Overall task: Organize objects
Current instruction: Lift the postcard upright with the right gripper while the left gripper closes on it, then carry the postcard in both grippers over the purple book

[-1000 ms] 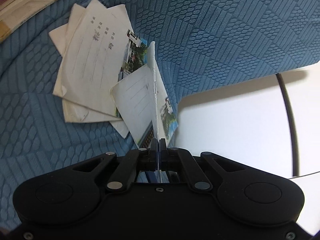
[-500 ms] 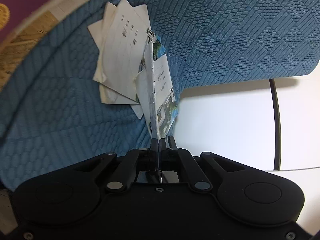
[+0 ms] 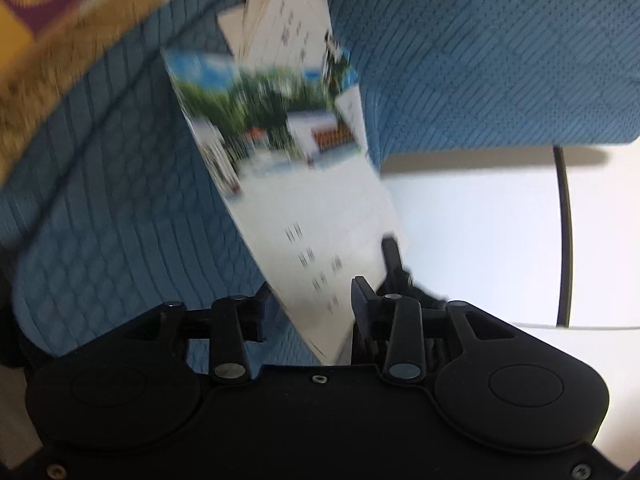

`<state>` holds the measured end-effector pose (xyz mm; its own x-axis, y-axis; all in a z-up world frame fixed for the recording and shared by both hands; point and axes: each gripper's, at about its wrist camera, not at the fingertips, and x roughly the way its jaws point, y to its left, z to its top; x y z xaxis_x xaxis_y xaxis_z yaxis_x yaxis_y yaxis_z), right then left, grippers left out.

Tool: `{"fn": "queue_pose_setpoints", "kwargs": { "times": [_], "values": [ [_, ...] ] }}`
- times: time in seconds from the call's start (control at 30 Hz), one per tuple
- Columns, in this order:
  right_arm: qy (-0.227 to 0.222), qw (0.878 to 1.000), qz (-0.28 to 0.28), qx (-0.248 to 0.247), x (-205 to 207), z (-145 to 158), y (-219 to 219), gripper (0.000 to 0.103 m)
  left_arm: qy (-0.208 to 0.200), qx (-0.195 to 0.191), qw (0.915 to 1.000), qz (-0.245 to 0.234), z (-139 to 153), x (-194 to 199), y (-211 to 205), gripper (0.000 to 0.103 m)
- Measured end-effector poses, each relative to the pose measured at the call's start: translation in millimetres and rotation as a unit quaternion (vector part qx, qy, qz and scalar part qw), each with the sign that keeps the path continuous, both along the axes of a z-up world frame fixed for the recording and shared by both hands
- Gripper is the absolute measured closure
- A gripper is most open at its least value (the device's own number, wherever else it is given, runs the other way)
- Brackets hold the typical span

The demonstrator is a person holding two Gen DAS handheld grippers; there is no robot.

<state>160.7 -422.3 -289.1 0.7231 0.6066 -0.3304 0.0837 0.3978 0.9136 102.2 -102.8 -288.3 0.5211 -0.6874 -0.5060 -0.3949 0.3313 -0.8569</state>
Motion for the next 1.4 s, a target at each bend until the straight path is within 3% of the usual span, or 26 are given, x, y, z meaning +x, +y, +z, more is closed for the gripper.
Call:
{"fn": "queue_pose_setpoints", "kwargs": {
  "times": [0.27, 0.33, 0.47, 0.6, 0.83, 1.2, 1.4],
  "values": [
    [0.005, 1.000, -0.009, -0.017, -9, 15, 18, 0.099, 0.004, -0.028, 0.9995, 0.015, -6, -13, -7, 0.067],
    [0.006, 1.000, -0.011, -0.021, -10, 19, 20, 0.099, -0.003, -0.033, 0.9992, 0.022, -4, -15, -2, 0.082],
    [0.005, 0.999, -0.012, -0.035, -12, 25, 23, 0.099, -0.014, -0.045, 0.9985, 0.028, 0, -14, 12, 0.090],
    [0.008, 0.999, -0.014, -0.043, -17, 29, 24, 0.099, -0.026, -0.047, 0.9981, 0.031, 12, -13, 24, 0.092],
    [-0.018, 0.996, 0.011, -0.090, -29, 49, 40, 0.099, -0.057, 0.010, 0.9979, 0.029, 47, -14, 45, 0.096],
    [-0.066, 0.988, 0.012, -0.137, -61, 92, 69, 0.099, -0.091, 0.002, 0.9955, 0.027, 71, -26, 72, 0.097],
    [-0.077, 0.988, 0.009, -0.132, -62, 106, 79, 0.098, -0.124, 0.013, 0.9920, 0.023, 97, -24, 83, 0.097]
  ]
}}
